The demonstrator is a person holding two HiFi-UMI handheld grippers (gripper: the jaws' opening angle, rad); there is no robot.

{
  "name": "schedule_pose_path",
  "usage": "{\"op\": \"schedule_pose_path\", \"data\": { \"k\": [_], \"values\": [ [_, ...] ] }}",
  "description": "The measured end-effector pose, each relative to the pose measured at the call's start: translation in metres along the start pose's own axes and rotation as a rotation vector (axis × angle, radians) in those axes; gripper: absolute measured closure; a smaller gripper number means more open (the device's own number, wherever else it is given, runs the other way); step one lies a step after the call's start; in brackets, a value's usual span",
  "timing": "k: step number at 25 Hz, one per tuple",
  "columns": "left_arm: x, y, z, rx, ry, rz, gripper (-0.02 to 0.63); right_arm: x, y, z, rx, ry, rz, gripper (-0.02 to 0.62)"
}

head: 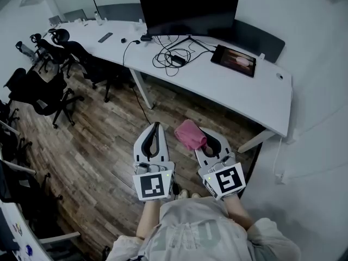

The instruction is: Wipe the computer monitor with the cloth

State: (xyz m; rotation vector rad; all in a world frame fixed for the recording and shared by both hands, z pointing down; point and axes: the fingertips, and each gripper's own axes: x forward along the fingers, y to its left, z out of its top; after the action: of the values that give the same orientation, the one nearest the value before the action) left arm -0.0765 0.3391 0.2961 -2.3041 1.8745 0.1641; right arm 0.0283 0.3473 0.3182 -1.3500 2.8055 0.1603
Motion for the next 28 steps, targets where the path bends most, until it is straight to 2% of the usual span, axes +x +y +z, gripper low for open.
{"op": "schedule_pose_path", "data": {
  "k": [3,7,15,22,25,28],
  "values": [
    [-0.003,0.011,-0.009,0.015,0.024,0.002,0.591,0.007,0.010,0.002,-0.016,-0.011,0.007,0.548],
    [-0.005,0.023,-0.008,0.007,0.011,-0.002,0.591,0.017,0.017,-0.003,0.031,-0.023,0.011,0.548],
    [0.024,0.049,-0.032,0.016,0.018,-0.031,0.591,0.046,-0.001,-0.025,0.064,-0.008,-0.043,0.548],
    [0.110,0.046,-0.066,-0.018,-0.016,-0.061,0.591,0.098,-0.070,-0.045,0.039,-0.046,-0.083,0.548],
    [0.170,0.050,-0.084,-0.003,-0.025,-0.072,0.591,0.144,-0.117,-0.052,0.028,-0.064,-0.087,0.548],
    [0.237,0.069,-0.086,-0.004,-0.042,-0.040,0.591,0.203,-0.168,-0.047,0.017,-0.076,-0.068,0.548]
  ]
}}
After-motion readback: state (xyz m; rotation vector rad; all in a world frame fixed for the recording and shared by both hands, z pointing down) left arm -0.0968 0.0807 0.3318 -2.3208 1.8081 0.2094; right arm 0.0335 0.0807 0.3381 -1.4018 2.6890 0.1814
